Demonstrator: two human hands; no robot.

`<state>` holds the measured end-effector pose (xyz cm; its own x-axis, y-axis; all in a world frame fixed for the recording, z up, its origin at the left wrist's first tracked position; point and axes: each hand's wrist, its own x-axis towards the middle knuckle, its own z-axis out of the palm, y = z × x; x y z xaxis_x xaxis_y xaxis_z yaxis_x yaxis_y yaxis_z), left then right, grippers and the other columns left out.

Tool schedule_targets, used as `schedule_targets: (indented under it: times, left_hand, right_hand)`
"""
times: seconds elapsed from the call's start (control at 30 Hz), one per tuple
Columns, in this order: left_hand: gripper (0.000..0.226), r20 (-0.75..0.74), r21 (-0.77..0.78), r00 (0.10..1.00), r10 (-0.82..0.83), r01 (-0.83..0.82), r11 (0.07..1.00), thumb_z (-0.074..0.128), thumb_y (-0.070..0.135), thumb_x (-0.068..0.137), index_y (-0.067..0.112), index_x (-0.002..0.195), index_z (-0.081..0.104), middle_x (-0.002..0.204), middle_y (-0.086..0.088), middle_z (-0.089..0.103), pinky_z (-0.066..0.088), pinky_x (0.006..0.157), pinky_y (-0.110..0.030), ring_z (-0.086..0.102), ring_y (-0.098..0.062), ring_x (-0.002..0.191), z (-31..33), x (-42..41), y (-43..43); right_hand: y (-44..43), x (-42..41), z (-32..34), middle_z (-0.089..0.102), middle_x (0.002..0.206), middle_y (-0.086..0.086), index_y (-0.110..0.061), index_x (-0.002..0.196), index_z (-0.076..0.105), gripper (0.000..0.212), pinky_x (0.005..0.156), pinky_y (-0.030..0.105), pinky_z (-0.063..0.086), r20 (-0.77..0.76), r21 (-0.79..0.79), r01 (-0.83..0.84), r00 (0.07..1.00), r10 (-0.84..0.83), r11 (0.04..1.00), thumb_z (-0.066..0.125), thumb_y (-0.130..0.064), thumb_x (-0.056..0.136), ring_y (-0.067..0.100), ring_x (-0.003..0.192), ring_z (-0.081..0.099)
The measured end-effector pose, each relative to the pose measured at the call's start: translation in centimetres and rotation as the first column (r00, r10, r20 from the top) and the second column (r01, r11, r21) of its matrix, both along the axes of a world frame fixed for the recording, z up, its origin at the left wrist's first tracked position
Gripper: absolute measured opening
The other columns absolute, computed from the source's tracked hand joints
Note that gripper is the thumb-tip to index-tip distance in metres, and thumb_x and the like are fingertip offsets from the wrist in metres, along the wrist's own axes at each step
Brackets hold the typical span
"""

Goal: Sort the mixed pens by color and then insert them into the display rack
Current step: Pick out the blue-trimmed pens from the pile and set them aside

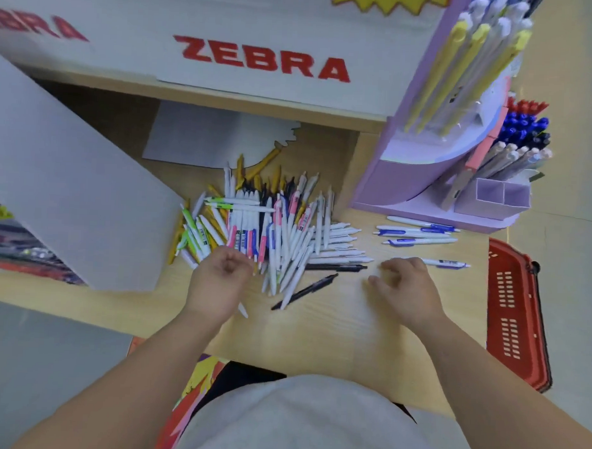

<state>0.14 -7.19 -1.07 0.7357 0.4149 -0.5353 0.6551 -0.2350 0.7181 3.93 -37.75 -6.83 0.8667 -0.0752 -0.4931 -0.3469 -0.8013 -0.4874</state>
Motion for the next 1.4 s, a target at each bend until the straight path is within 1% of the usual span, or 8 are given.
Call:
schedule_targets:
  times: [0.2, 0.3, 0.4, 0.53, 0.8, 1.07, 1.3, 1.4]
  left_hand:
    - [0.009, 0.004, 0.164, 0.991, -0.134, 0.131, 0.978, 0.067, 0.023, 0.09, 0.016, 0.097, 0.068, 0.08, 0.0, 0.067, 0.05, 0.06, -0.029, 0.061, -0.017, 0.069, -1.2, 2.0, 3.2]
    - [0.02, -0.018, 0.218, 0.973, -0.229, 0.227, 0.949, 0.067, 0.03, 0.091, 0.016, 0.105, 0.07, 0.084, 0.004, 0.067, 0.048, 0.066, -0.026, 0.063, -0.014, 0.076, -2.1, 3.2, 3.4]
    - [0.033, -0.067, 0.315, 0.943, -0.327, 0.331, 0.889, 0.065, 0.038, 0.092, 0.013, 0.113, 0.069, 0.094, -0.002, 0.071, 0.05, 0.074, -0.029, 0.065, -0.02, 0.089, -2.8, 4.1, 3.5]
    - [0.035, -0.137, 0.359, 0.921, -0.364, 0.388, 0.849, 0.065, 0.045, 0.091, 0.014, 0.108, 0.068, 0.089, 0.002, 0.064, 0.042, 0.067, -0.026, 0.057, -0.017, 0.081, -3.2, 5.0, 3.5]
    - [0.031, -0.16, 0.295, 0.927, -0.34, 0.374, 0.879, 0.07, 0.044, 0.087, 0.014, 0.082, 0.065, 0.074, 0.002, 0.064, 0.05, 0.064, -0.029, 0.062, -0.018, 0.074, -3.5, 5.1, 4.0]
    - [0.036, -0.16, 0.238, 0.939, -0.304, 0.336, 0.911, 0.072, 0.039, 0.087, 0.012, 0.111, 0.071, 0.104, -0.002, 0.072, 0.048, 0.075, -0.025, 0.066, -0.019, 0.095, -3.5, 4.9, 4.4]
    - [0.032, -0.169, 0.044, 0.975, -0.145, 0.155, 0.987, 0.067, 0.042, 0.089, 0.012, 0.077, 0.071, 0.065, -0.007, 0.071, 0.061, 0.065, -0.042, 0.07, -0.028, 0.063, -3.8, 4.7, 4.3]
    - [0.034, -0.165, 0.035, 0.973, -0.162, 0.17, 0.985, 0.064, 0.043, 0.091, 0.012, 0.102, 0.074, 0.083, -0.01, 0.075, 0.061, 0.069, -0.044, 0.072, -0.031, 0.072, -3.7, 4.2, 4.1]
  right_hand:
    - [8.2, 1.0, 2.8, 0.068, 0.091, -0.005, -0.025, 0.091, 0.07, 0.009, 0.073, 0.026, 0.047, 0.009, 0.148, -0.048, 0.999, 0.047, 0.988, 0.07, -0.033, 0.088, 0.014, 0.086, 0.063]
    - [13.6, 1.1, 3.6, 0.069, 0.092, -0.006, -0.021, 0.103, 0.071, 0.019, 0.067, 0.019, 0.045, -0.048, 0.28, -0.119, 0.989, 0.138, 0.952, 0.067, -0.035, 0.092, 0.012, 0.084, 0.064]
    - [16.8, 1.3, 3.1, 0.07, 0.097, -0.001, -0.016, 0.114, 0.069, 0.032, 0.072, 0.024, 0.047, -0.024, 0.161, -0.177, 0.983, 0.183, 0.971, 0.063, -0.04, 0.093, 0.015, 0.088, 0.064]
    - [18.1, 1.1, 2.6, 0.071, 0.088, 0.0, -0.015, 0.099, 0.068, 0.028, 0.073, 0.036, 0.057, -0.047, -0.029, -0.178, 0.983, 0.177, 0.984, 0.062, -0.042, 0.092, 0.02, 0.083, 0.066]
    - [18.7, 1.2, 2.3, 0.067, 0.074, -0.001, -0.015, 0.093, 0.07, 0.023, 0.064, 0.031, 0.055, -0.125, -0.093, -0.135, 0.985, 0.123, 0.987, 0.063, -0.037, 0.089, 0.016, 0.072, 0.064]
    - [19.8, 1.4, 2.3, 0.066, 0.07, 0.006, -0.011, 0.078, 0.064, 0.038, 0.051, 0.026, 0.042, -0.104, -0.148, -0.108, 0.99, 0.093, 0.983, 0.061, -0.047, 0.09, 0.019, 0.063, 0.062]
    - [19.3, 1.1, 2.4, 0.046, 0.057, 0.002, -0.012, 0.064, 0.048, 0.03, 0.046, 0.025, 0.03, -0.079, -0.077, -0.108, 0.992, 0.102, 0.991, 0.058, -0.031, 0.086, 0.016, 0.05, 0.041]
    - [18.7, 0.9, 2.8, 0.046, 0.059, 0.001, -0.012, 0.068, 0.047, 0.028, 0.048, 0.027, 0.03, -0.064, 0.006, -0.086, 0.994, 0.086, 0.996, 0.057, -0.03, 0.087, 0.016, 0.052, 0.041]
